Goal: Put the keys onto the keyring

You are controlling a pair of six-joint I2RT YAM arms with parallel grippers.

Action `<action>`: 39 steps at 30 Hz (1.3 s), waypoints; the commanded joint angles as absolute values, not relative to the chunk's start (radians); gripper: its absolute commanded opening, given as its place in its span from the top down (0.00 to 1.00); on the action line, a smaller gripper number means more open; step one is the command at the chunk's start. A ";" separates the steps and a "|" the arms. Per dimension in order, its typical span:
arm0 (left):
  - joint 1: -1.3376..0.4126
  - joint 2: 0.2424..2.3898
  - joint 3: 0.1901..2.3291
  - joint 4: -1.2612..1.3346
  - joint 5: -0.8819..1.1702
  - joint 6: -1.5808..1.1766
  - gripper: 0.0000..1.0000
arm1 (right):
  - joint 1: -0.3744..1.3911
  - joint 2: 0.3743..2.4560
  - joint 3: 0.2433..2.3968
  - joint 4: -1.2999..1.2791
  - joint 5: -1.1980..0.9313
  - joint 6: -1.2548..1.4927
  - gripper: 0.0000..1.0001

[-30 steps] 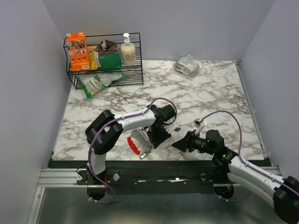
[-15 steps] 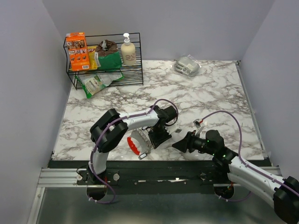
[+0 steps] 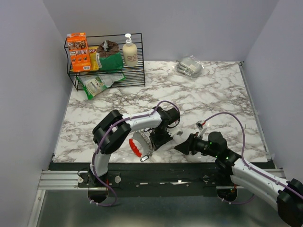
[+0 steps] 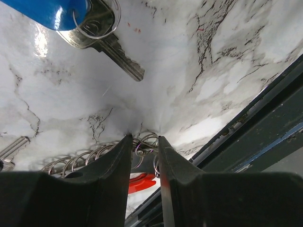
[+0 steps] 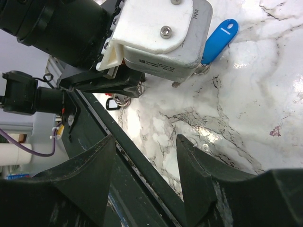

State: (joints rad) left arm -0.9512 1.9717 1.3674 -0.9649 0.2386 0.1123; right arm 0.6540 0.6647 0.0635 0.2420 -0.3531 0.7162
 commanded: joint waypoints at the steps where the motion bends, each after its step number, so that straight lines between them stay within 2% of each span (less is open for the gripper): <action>1: -0.957 2.000 1.388 -1.000 0.224 0.121 0.67 | 0.652 0.661 0.041 0.233 -0.341 0.698 0.37; 9: -0.957 2.005 1.393 -0.999 0.250 0.130 0.99 | 0.650 0.649 0.043 0.218 -0.333 0.692 0.37; 10: -0.957 2.000 1.394 -0.999 0.250 0.133 1.00 | 0.650 0.646 0.044 0.216 -0.333 0.692 0.37; 16: -0.950 1.945 1.381 -0.970 0.241 0.124 1.00 | 0.652 0.620 0.055 0.192 -0.334 0.680 0.37; 27: -0.939 1.743 1.284 -0.740 0.147 0.005 1.00 | 0.650 0.572 0.115 0.207 -0.367 0.626 0.37; 32: -0.939 1.614 1.187 -0.583 0.112 -0.063 1.00 | 0.650 0.574 0.161 0.253 -0.364 0.601 0.36; 39: -0.937 1.387 1.005 -0.352 0.081 -0.164 1.00 | 0.649 0.681 0.207 0.429 -0.402 0.569 0.34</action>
State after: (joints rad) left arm -0.9417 1.5085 1.0843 -0.5560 0.1215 -0.0799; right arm 0.6537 0.6308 0.1650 0.2909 -0.3569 0.6083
